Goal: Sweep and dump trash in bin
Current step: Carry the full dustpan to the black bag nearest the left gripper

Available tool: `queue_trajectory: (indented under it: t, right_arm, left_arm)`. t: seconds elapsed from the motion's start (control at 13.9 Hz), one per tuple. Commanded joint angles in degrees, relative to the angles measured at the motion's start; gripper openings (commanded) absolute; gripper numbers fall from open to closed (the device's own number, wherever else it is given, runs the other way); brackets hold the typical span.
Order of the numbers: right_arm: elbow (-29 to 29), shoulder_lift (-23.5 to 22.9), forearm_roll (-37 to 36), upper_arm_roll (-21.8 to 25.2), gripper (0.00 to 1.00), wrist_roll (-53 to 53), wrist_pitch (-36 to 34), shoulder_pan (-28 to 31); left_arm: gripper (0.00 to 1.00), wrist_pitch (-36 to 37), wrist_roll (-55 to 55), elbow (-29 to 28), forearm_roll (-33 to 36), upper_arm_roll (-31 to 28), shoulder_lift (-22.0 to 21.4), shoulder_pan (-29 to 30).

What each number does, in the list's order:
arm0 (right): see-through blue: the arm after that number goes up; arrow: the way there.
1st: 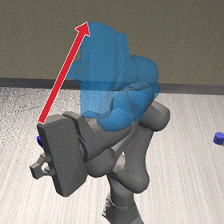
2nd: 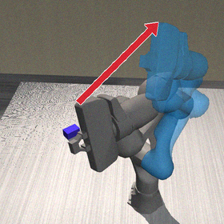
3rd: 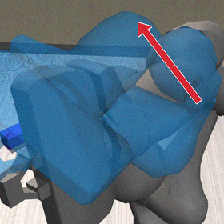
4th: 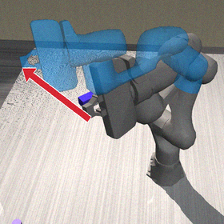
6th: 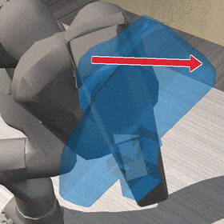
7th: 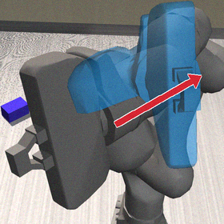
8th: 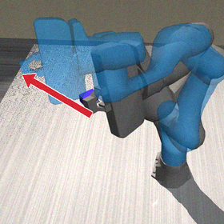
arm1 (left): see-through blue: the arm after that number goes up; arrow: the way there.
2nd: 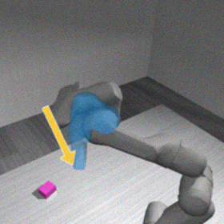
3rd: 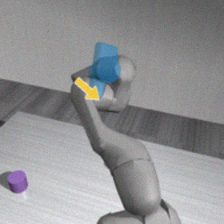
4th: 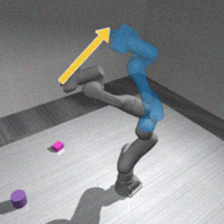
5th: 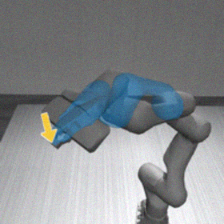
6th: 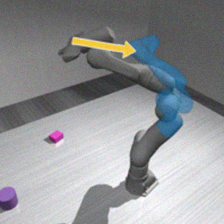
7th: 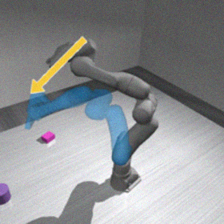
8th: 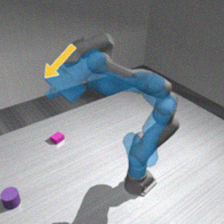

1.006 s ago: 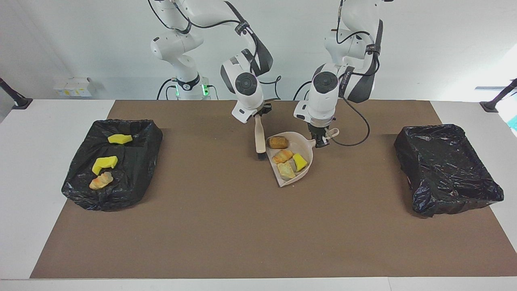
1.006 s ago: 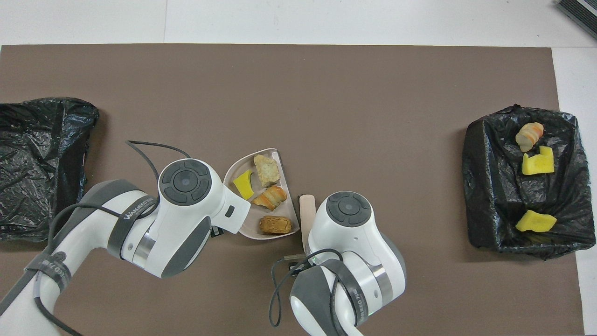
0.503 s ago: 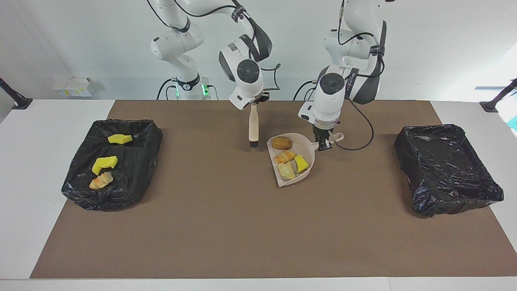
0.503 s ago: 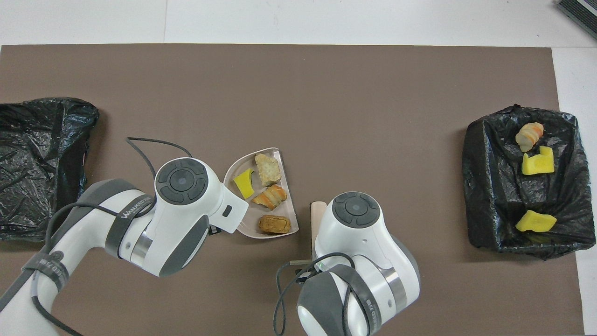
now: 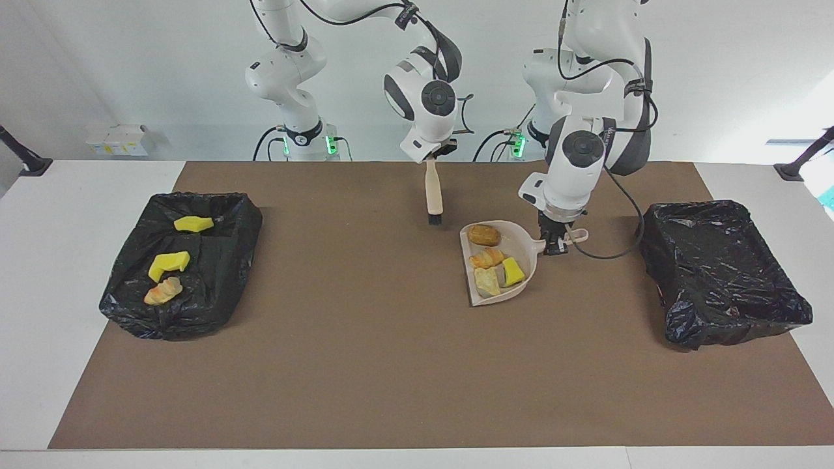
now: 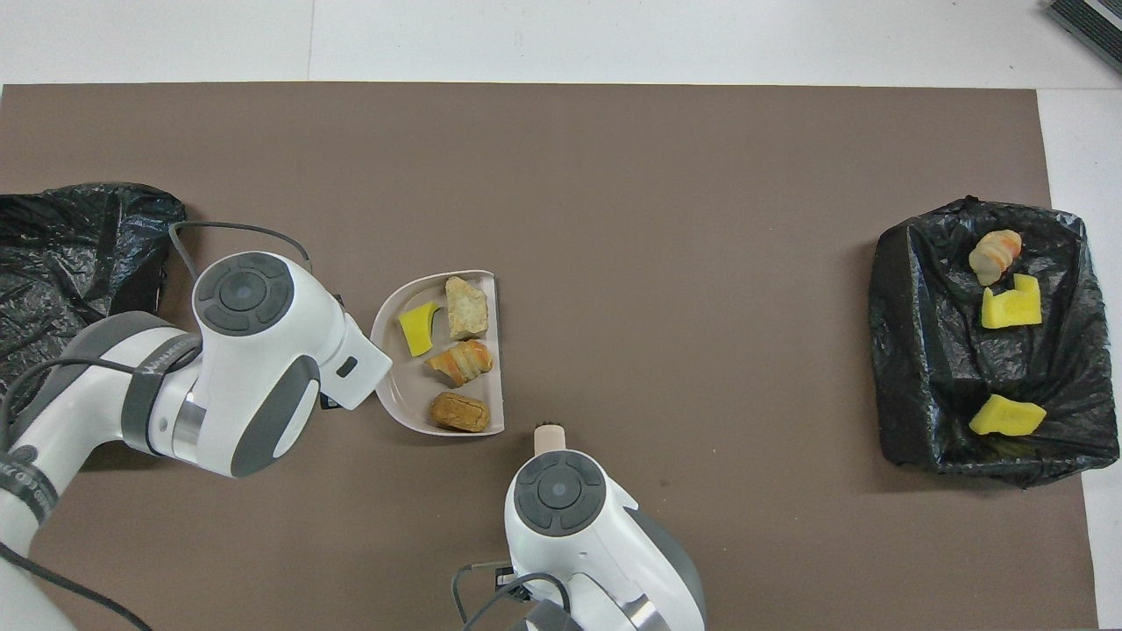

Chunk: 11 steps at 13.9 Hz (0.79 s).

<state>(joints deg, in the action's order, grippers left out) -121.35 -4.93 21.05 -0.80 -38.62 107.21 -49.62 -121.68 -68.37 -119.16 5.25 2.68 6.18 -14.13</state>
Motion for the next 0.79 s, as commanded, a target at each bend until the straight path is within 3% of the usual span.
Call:
queue_trajectory:
  t: [0.0, 0.22, 0.5, 0.65, 0.72]
  right_arm:
    - [1.99, -2.97, -0.04, 0.01, 0.00, -1.54, 2.56, -1.52]
    - [1.56, -3.32, 0.49, 0.01, 0.00, -1.63, 4.06, -2.06]
    - [2.43, -8.25, 0.58, 0.01, 0.00, -5.23, 8.20, -4.43]
    - [4.18, -7.46, -0.12, 0.10, 0.99, -5.32, 4.52, -3.99]
    - [5.23, -6.94, -0.13, 0.18, 1.00, -5.32, 3.11, -3.47]
  left_arm:
    - [0.00, 2.67, -4.65, 4.37, -0.15, 0.49, 0.50, 3.92]
    - [0.00, 7.84, -11.41, 10.07, -0.15, 0.58, 0.50, 9.46]
    - [0.00, 14.37, -14.24, 17.11, 0.03, 0.22, 0.06, 15.43]
    - [0.00, 13.76, -20.46, 18.96, -0.06, 0.22, 0.32, 19.83]
    - [0.00, 14.19, -21.79, 20.88, 0.03, 0.22, 0.50, 21.24]
